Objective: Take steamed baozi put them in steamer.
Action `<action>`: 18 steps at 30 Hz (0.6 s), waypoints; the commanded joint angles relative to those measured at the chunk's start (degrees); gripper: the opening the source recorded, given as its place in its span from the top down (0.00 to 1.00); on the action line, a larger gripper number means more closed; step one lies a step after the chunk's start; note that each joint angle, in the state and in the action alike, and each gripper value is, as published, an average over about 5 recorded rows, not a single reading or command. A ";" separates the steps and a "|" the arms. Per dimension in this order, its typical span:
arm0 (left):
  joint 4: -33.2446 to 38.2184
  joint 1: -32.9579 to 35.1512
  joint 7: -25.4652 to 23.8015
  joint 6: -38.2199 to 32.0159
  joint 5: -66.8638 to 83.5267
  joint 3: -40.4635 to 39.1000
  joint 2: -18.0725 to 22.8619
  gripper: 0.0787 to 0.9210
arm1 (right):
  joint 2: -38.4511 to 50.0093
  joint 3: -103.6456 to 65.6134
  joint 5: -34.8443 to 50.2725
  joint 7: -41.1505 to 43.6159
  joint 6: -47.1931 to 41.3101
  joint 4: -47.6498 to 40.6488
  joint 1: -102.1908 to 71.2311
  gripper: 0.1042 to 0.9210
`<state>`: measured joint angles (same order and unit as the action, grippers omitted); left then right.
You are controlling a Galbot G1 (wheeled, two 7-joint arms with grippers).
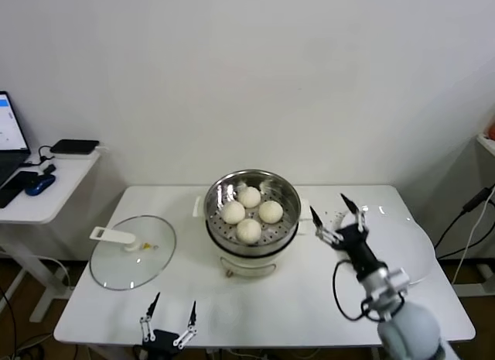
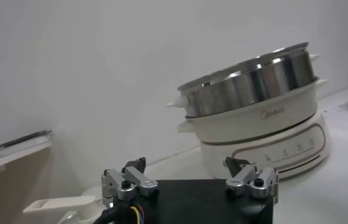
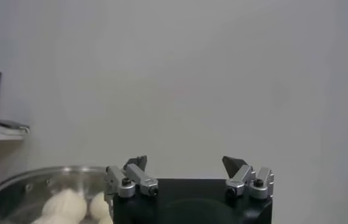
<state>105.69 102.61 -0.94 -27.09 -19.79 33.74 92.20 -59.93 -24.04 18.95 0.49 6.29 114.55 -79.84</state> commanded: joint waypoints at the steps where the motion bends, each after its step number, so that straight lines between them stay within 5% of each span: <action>1: 0.47 0.38 0.05 -0.37 1.21 0.19 0.49 0.12 | -13.77 -7.01 -4.84 -1.58 19.31 -1.92 -21.67 0.12; 18: 1.89 1.11 0.32 -0.30 1.48 -0.75 1.32 0.12 | -11.44 -1.42 -3.33 -1.34 27.21 -5.36 -26.23 0.12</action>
<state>107.28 103.63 -0.68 -27.32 -18.53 33.10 92.20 -69.45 -26.50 16.45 -0.62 27.03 110.60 -101.61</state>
